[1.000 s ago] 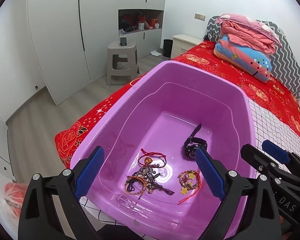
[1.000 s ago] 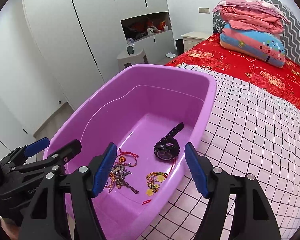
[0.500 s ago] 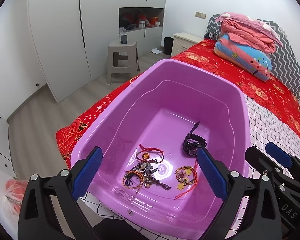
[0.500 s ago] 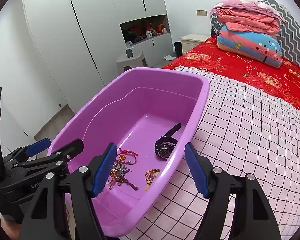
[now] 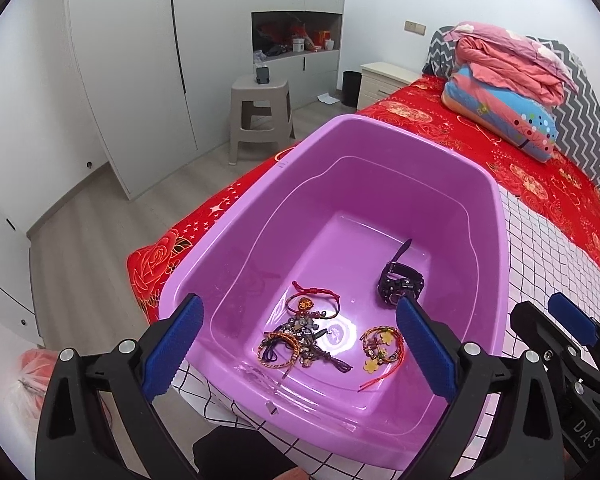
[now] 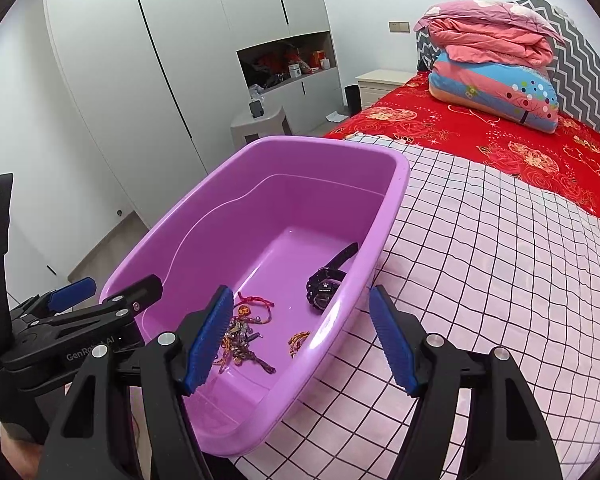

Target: Organize jewelry

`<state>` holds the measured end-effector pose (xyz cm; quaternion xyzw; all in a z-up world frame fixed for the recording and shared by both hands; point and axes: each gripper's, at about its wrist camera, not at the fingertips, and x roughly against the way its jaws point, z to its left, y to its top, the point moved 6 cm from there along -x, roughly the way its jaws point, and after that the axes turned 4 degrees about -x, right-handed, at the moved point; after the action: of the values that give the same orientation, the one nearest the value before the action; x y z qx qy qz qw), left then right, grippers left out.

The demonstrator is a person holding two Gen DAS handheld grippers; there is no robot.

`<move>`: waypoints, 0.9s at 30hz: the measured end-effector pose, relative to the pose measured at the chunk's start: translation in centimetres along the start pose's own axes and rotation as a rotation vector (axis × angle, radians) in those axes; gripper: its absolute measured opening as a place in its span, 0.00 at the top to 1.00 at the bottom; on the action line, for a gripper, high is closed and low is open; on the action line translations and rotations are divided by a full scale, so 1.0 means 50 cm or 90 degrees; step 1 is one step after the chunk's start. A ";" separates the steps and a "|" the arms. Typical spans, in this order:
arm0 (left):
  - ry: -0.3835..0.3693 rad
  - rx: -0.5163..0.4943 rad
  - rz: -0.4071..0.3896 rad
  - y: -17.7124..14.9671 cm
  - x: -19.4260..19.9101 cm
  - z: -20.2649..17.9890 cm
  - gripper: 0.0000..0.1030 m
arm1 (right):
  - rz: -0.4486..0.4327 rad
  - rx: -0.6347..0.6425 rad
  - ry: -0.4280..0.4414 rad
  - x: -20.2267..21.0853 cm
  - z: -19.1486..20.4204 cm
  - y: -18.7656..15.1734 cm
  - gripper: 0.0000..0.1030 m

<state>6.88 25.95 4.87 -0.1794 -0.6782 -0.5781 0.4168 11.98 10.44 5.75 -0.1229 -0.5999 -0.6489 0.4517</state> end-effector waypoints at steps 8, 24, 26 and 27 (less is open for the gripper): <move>-0.002 0.000 -0.002 -0.001 0.009 -0.002 0.07 | -0.008 -0.003 -0.001 0.015 -0.005 -0.007 0.35; -0.002 -0.002 -0.001 0.001 0.012 -0.008 0.07 | -0.007 -0.004 -0.002 0.017 -0.003 -0.007 0.35; -0.003 -0.001 0.000 0.001 0.013 -0.007 0.07 | -0.008 -0.004 -0.002 0.018 -0.003 -0.007 0.35; -0.003 0.000 -0.001 0.001 0.013 -0.007 0.07 | -0.007 -0.003 -0.002 0.017 -0.003 -0.007 0.35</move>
<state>6.67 25.47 5.41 -0.1803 -0.6793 -0.5779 0.4148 11.31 9.88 6.09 -0.1215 -0.5997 -0.6528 0.4466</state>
